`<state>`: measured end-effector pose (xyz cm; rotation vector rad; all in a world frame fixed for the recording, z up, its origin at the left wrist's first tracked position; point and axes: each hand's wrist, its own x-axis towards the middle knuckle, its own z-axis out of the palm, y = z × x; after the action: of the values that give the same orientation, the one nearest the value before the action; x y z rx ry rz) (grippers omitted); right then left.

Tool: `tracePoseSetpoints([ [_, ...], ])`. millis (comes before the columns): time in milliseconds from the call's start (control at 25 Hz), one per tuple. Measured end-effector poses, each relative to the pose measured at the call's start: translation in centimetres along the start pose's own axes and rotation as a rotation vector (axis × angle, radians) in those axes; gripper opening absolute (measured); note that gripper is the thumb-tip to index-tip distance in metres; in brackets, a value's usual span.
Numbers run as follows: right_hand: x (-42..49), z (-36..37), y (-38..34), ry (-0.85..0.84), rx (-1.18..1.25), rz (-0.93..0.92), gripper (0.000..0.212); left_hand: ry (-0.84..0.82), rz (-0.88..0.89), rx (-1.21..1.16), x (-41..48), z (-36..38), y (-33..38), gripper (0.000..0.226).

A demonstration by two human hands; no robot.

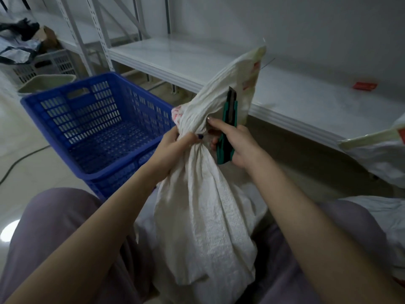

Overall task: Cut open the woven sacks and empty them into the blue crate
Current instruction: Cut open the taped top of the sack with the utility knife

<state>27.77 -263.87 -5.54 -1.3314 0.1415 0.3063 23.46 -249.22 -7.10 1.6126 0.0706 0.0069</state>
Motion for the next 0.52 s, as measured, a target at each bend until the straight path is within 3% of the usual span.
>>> tracePoseSetpoints([
  [80,0.3,1.1,-0.5,-0.044,0.057,-0.002,0.014,-0.081,-0.028,0.051,-0.5,-0.5,0.0,0.019],
  [240,-0.2,1.9,-0.6,-0.026,-0.142,-0.165,0.033,-0.212,-0.053,0.233,-1.2,-0.7,-1.3,0.035],
  [360,-0.8,2.2,-1.1,-0.030,-0.242,-0.255,0.034,-0.006,0.036,0.247,-1.5,-0.6,-2.3,0.055],
  [440,-0.9,2.2,-1.5,-0.080,-0.243,-0.289,0.028,0.156,0.076,0.092,-1.8,-1.0,-2.0,0.052],
  [520,-0.8,1.7,-1.5,-0.021,-0.243,-0.300,0.026,0.245,0.054,-0.046,-2.0,-1.8,-1.0,0.037],
])
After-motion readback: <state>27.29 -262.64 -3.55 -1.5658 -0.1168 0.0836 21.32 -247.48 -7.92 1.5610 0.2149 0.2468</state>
